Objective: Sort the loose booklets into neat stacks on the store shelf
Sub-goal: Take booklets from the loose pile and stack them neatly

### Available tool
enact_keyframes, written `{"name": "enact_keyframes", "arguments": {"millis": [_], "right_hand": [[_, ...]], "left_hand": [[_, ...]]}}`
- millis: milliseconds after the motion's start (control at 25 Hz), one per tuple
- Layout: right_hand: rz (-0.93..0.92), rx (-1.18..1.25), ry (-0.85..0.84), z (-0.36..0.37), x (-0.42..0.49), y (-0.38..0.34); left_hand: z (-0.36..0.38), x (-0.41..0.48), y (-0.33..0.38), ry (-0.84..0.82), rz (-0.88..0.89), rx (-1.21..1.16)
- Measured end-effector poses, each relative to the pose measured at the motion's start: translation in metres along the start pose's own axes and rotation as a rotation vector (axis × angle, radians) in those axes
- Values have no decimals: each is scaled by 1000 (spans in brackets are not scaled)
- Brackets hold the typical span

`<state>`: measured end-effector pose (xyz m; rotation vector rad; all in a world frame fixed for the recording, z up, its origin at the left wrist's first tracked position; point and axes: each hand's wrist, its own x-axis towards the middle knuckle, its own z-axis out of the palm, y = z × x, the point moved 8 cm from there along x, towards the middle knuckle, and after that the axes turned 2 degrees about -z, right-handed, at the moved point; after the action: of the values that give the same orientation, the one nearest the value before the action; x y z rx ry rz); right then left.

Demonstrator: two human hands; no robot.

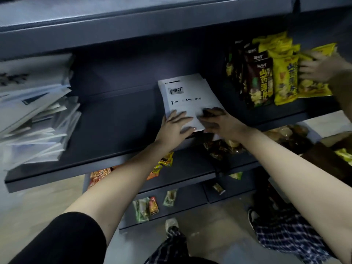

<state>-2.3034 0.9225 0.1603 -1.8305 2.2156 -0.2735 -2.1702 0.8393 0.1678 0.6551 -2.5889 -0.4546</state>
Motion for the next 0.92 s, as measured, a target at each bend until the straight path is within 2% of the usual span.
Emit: {"name": "enact_keyframes", "arguments": {"millis": [120,240,440,560,720,920], "right_hand": [[36,-21,-5,-7,13,8],[38,-47,107,-17,27,17],[19,-2,166,-3,32,32],[44,70,311,-10,22,33],[54,131,515,-14,11,36],[82,215,476,-16,12,37]], "left_hand": [[6,13,-5,34,-40,6],[10,28,-13,26,-71,28],[11,37,-17,84,-25,13],[12,37,-19,158,5,0],[18,36,-19,108,33,20],[13,39,-19,132,24,11]]}}
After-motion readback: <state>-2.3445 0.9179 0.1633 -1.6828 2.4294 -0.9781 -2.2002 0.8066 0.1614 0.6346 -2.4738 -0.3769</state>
